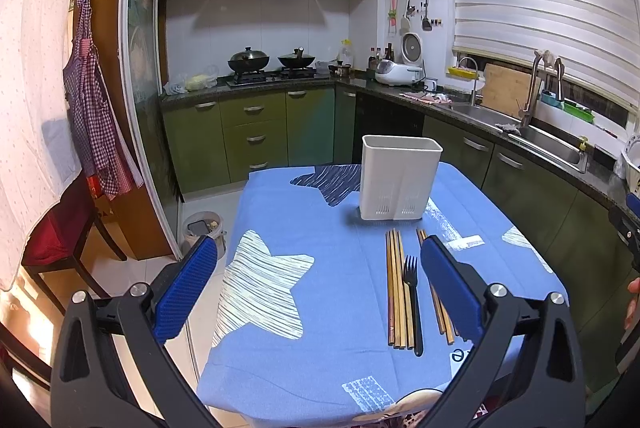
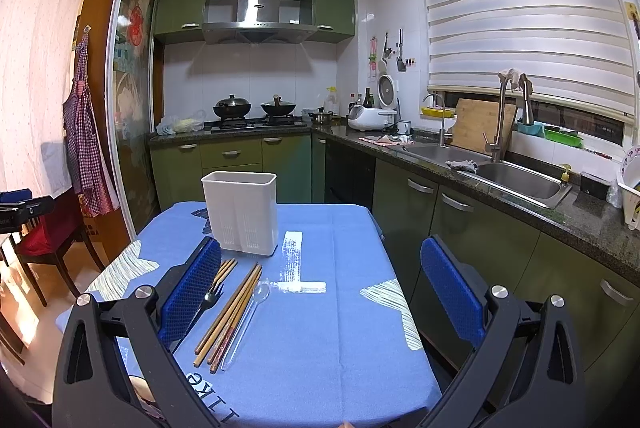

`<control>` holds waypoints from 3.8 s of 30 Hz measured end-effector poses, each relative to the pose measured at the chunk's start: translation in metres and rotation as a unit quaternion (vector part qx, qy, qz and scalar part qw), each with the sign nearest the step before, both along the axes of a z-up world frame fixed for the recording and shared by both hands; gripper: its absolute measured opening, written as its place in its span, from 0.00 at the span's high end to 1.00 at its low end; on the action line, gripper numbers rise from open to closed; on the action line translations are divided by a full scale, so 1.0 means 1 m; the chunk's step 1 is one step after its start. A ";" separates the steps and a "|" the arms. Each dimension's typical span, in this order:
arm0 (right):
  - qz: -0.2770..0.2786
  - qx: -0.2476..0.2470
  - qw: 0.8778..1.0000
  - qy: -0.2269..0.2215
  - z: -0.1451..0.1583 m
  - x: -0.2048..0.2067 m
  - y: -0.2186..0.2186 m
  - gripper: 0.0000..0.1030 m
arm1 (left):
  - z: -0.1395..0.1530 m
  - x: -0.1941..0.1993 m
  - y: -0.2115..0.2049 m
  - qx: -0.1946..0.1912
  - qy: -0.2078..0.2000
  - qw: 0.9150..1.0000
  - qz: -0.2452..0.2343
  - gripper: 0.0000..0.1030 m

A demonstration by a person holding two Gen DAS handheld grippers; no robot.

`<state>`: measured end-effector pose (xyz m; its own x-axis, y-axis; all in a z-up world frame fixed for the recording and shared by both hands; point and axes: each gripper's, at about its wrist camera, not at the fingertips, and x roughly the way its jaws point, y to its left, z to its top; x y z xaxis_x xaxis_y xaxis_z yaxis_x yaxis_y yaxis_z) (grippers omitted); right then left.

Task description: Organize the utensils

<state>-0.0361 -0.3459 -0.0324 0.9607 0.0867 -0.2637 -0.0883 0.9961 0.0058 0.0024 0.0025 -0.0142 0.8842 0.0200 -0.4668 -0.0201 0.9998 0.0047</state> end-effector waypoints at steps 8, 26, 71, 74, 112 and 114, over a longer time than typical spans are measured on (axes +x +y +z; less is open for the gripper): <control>0.000 -0.001 1.000 0.002 -0.002 0.000 0.000 0.04 | 0.001 0.001 -0.006 0.004 0.004 1.000 -0.001 0.06; -0.001 0.001 1.000 0.005 -0.004 0.003 0.003 0.04 | 0.001 0.002 -0.008 0.004 0.008 1.000 -0.001 0.06; -0.001 0.001 1.000 0.012 -0.011 0.009 0.005 0.04 | -0.001 0.002 -0.006 0.004 0.010 1.000 -0.001 0.06; -0.001 0.000 1.000 0.013 -0.013 0.010 0.006 0.04 | -0.003 0.001 -0.006 0.003 0.012 1.000 -0.001 0.06; 0.035 -0.040 0.960 0.275 -0.098 0.201 0.022 0.35 | -0.142 0.187 -0.117 0.026 0.369 0.916 -0.152 0.68; 0.036 -0.037 0.960 0.277 -0.100 0.200 0.020 0.35 | -0.143 0.189 -0.124 0.031 0.370 0.915 -0.157 0.72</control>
<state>0.1635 -0.3256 -0.1328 0.6643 0.1080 -0.7397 -0.1598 0.9871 0.0006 0.1914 -0.1213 -0.1573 0.2924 -0.1330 -0.9470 0.2993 0.9532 -0.0415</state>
